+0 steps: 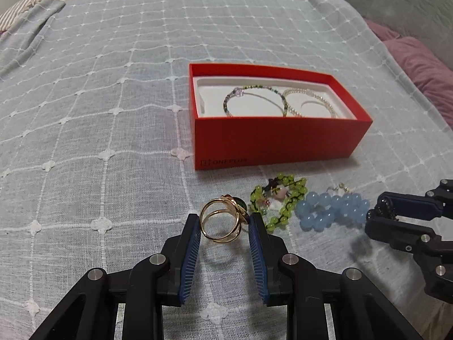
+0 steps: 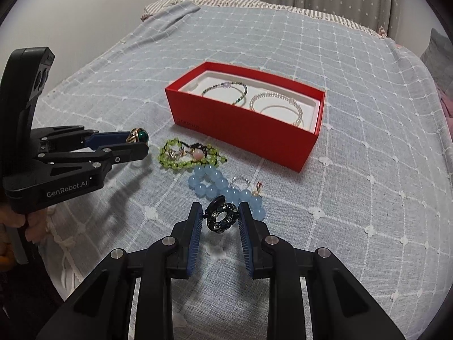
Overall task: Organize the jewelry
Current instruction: 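Lift the gold ring and black clip and carry both over the red box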
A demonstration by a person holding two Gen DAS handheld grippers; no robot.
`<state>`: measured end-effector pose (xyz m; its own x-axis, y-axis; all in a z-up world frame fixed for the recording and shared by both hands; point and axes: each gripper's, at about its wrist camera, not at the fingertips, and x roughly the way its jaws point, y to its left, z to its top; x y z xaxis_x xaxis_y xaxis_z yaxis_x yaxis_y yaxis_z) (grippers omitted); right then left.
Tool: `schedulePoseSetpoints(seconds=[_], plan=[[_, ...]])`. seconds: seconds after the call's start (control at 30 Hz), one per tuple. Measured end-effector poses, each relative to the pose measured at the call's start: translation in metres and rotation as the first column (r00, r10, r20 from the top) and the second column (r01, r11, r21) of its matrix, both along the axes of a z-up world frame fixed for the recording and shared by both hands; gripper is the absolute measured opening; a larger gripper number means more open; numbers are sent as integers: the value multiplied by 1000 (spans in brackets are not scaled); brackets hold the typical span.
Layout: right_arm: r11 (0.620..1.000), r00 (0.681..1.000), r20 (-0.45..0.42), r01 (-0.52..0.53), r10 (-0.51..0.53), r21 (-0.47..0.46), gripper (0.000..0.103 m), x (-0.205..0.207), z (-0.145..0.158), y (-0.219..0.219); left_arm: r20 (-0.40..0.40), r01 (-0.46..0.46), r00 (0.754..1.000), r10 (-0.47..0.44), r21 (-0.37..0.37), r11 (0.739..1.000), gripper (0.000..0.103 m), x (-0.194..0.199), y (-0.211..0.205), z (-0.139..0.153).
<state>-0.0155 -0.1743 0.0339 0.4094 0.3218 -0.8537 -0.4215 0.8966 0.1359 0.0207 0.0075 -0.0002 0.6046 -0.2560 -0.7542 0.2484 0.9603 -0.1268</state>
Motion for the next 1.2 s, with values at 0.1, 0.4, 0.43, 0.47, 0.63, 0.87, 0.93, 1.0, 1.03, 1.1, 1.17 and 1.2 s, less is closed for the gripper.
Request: schedulePoseSetpoints(seconds=[0.1, 0.4, 0.43, 0.47, 0.63, 0.87, 0.93, 1.0, 1.03, 1.1, 1.17, 1.2], plan=[[1000, 1000, 7, 9, -9, 13, 28, 4, 6, 1, 9, -3, 1000, 3, -12, 1000, 29, 2, -2, 6], [998, 999, 21, 44, -45, 53, 28, 20, 19, 0, 35, -19, 999, 21, -54, 998, 29, 13, -6, 22], [997, 998, 23, 49, -50, 59, 28, 23, 21, 0, 37, -20, 999, 22, -59, 998, 29, 15, -7, 24], [996, 998, 25, 54, -55, 65, 28, 25, 22, -1, 40, -22, 999, 25, -65, 998, 29, 17, -8, 25], [992, 995, 43, 84, -88, 91, 28, 38, 29, -7, 58, -27, 998, 33, -93, 995, 29, 27, -13, 33], [984, 989, 54, 133, -140, 122, 28, 60, 30, -19, 88, -31, 995, 41, -111, 993, 29, 45, -22, 37], [982, 987, 60, 142, -151, 127, 28, 67, 29, -22, 93, -37, 995, 47, -111, 993, 29, 53, -24, 35], [980, 985, 67, 150, -160, 128, 28, 73, 28, -24, 94, -43, 994, 54, -110, 993, 29, 59, -27, 32], [980, 984, 70, 152, -162, 129, 28, 76, 26, -25, 94, -47, 994, 57, -108, 993, 29, 62, -28, 31], [980, 984, 73, 153, -163, 129, 28, 83, 24, -26, 92, -55, 994, 64, -100, 993, 29, 68, -29, 28], [981, 984, 78, 149, -159, 124, 28, 88, 21, -26, 87, -64, 994, 72, -90, 994, 29, 73, -29, 25], [982, 984, 79, 147, -158, 122, 28, 90, 19, -26, 85, -71, 993, 78, -84, 994, 29, 76, -29, 23]])
